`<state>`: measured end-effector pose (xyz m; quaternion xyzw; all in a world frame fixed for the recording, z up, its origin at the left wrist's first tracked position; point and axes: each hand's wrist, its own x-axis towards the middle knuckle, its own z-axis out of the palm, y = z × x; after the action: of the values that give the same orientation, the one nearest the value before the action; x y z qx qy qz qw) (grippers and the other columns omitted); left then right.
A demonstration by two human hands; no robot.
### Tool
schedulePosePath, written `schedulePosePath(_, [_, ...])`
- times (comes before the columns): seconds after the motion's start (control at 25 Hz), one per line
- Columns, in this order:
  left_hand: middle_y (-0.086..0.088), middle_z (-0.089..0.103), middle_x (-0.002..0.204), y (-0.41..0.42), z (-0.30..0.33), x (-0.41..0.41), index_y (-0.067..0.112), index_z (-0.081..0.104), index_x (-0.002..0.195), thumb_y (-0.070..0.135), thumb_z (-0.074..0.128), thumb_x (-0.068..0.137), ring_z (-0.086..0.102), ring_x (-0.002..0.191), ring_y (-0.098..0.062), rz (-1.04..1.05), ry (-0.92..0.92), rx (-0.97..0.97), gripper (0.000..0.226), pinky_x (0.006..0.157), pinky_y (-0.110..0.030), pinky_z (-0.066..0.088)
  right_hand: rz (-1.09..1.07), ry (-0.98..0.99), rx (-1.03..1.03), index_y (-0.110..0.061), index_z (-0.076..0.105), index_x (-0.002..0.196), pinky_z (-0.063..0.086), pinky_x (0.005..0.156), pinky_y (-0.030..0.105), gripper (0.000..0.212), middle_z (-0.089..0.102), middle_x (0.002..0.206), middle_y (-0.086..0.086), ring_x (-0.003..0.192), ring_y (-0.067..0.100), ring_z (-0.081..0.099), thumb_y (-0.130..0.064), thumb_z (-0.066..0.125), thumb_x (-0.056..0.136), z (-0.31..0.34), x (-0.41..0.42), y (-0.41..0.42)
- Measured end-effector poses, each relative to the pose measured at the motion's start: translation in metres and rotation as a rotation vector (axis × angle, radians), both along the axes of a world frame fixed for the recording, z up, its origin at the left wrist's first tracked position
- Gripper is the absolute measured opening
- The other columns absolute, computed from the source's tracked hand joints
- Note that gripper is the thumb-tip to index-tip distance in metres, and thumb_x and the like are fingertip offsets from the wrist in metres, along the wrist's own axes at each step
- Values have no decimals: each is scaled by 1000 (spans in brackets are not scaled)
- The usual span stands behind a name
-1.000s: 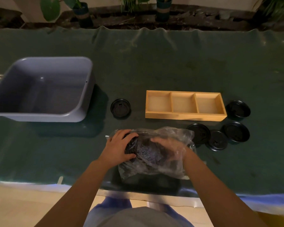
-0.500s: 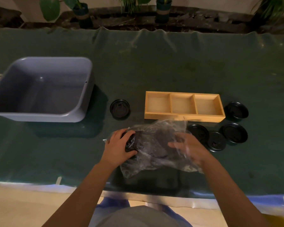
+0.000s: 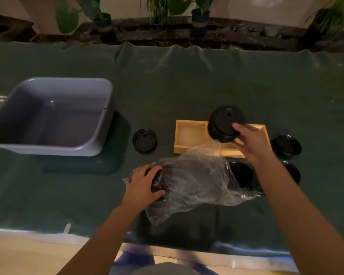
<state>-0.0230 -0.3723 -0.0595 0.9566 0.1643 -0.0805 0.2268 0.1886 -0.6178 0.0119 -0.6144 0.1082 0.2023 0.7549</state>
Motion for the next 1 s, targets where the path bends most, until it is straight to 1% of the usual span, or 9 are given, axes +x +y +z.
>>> schedulePosePath(0.08, [-2,34,144,0,-1,0,36,33,137,45,71,69,27,134,-23,-5,25,21,78,105,-57,34,73,56,-93,-6,60,112,53,84,41,32,66,106,8,95,17,61,-12,66,81,-12,12,46])
schedulePosePath(0.16, [0,31,145,1,-1,-2,38,30,137,47,69,70,24,135,-22,-13,44,20,78,106,-56,32,129,50,-227,0,57,118,51,90,43,45,64,112,12,96,22,61,-18,70,79,-25,19,78])
schedulePosePath(0.36, [3,27,145,0,-2,-2,42,26,136,50,66,70,19,136,-19,-12,55,20,77,109,-53,26,253,-104,-553,-2,63,109,50,92,41,44,67,111,16,103,29,61,-38,63,83,-48,29,113])
schedulePosePath(0.44, [4,27,145,1,-2,1,43,25,135,51,65,71,18,136,-19,-12,64,16,77,109,-53,25,304,-193,-793,-4,65,107,46,87,39,52,68,108,15,103,31,59,-50,54,84,-52,29,116])
schedulePosePath(0.56, [5,27,145,3,-2,3,44,24,135,52,64,71,18,136,-18,-17,76,9,76,109,-53,23,337,-254,-1104,-6,70,99,36,98,43,63,61,114,15,113,34,48,-61,43,83,-58,28,108])
schedulePosePath(0.76, [5,26,145,4,-1,5,45,23,135,53,64,71,17,136,-17,-23,96,6,77,110,-52,21,369,-126,-1260,-13,67,109,25,105,44,57,49,131,11,125,32,35,-59,47,82,-63,25,98])
schedulePosePath(0.84, [5,27,145,5,-1,6,45,24,135,53,64,71,18,136,-17,-27,97,6,77,110,-53,22,307,-146,-1198,-17,52,126,26,106,47,60,40,138,12,128,33,31,-55,57,80,-62,19,100])
schedulePosePath(0.92, [5,28,145,6,-1,6,45,24,135,53,64,70,19,136,-17,-30,98,3,77,110,-53,22,229,-361,-1142,-24,42,130,30,105,48,58,37,139,10,129,31,32,-43,64,80,-64,13,98])
schedulePosePath(1.0, [5,28,145,5,-1,7,45,24,135,53,64,70,19,136,-17,-27,95,-3,77,110,-53,22,367,-645,-1206,-26,48,127,31,105,45,43,41,138,7,129,28,31,-32,59,86,-65,8,94])
